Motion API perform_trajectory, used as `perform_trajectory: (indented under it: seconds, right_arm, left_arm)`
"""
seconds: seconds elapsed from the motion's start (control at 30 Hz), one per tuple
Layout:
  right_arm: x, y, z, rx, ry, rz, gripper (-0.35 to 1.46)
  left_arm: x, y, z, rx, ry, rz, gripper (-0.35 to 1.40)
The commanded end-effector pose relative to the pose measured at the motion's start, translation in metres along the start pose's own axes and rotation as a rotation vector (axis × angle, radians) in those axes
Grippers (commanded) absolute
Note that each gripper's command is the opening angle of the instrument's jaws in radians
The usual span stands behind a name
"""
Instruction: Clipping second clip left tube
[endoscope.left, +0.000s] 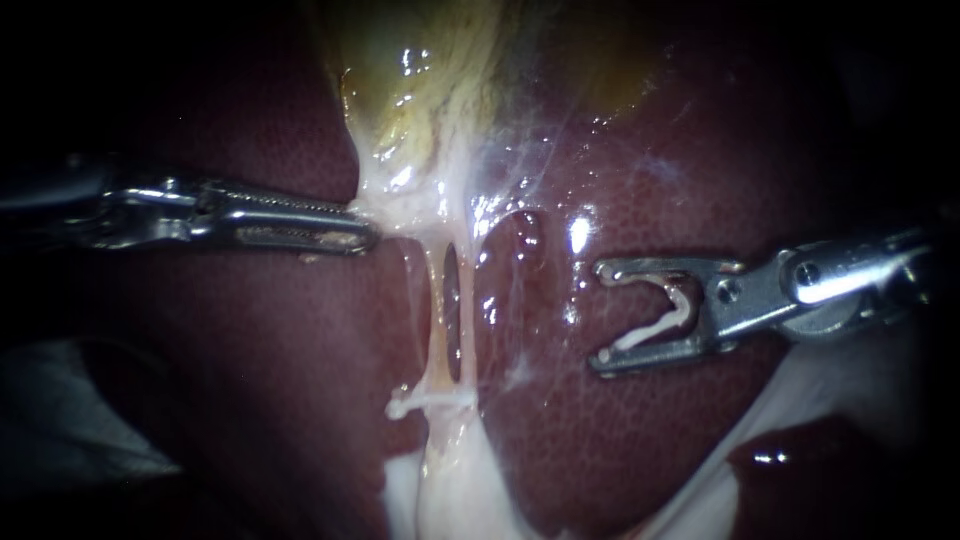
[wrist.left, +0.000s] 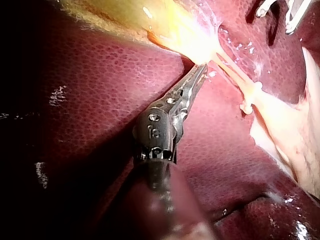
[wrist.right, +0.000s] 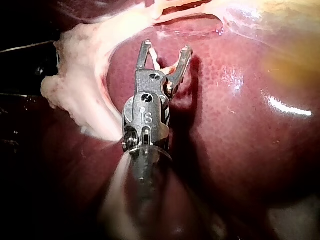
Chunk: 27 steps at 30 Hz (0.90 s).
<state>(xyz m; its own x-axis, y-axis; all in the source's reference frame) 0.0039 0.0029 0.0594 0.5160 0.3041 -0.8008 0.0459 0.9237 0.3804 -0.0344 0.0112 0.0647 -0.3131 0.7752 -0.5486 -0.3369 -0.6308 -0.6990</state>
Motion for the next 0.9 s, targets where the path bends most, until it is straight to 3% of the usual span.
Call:
perform_trajectory:
  seconds: [0.03, 0.17, 0.37, 0.43, 0.73, 0.9]
  right_arm:
    - [0.0000, 0.0000, 0.0000, 0.000, 0.000, 0.000, 0.50]
    - [0.0000, 0.0000, 0.0000, 0.003, 0.001, 0.000, 0.50]
    - [0.0001, -0.0001, 0.0000, 0.006, 0.002, 0.000, 0.50]
    - [0.0002, -0.0002, 0.0001, 0.014, 0.005, -0.001, 0.50]
    - [0.0035, -0.0014, 0.0041, 0.099, 0.035, 0.030, 0.50]
    - [0.0050, -0.0013, 0.0073, 0.110, 0.038, 0.069, 0.49]
  left_arm:
    - [0.0002, 0.0001, -0.0003, -0.002, 0.000, -0.002, -0.35]
    - [0.0018, 0.0008, -0.0025, -0.009, -0.006, -0.011, -0.35]
    - [0.0047, 0.0021, -0.0071, 0.002, 0.040, -0.013, -0.35]
    - [0.0052, 0.0023, -0.0078, 0.004, 0.046, -0.011, -0.35]
    - [0.0050, 0.0026, -0.0071, 0.014, 0.051, -0.005, -0.35]
    - [0.0050, 0.0026, -0.0069, 0.015, 0.052, -0.005, -0.35]
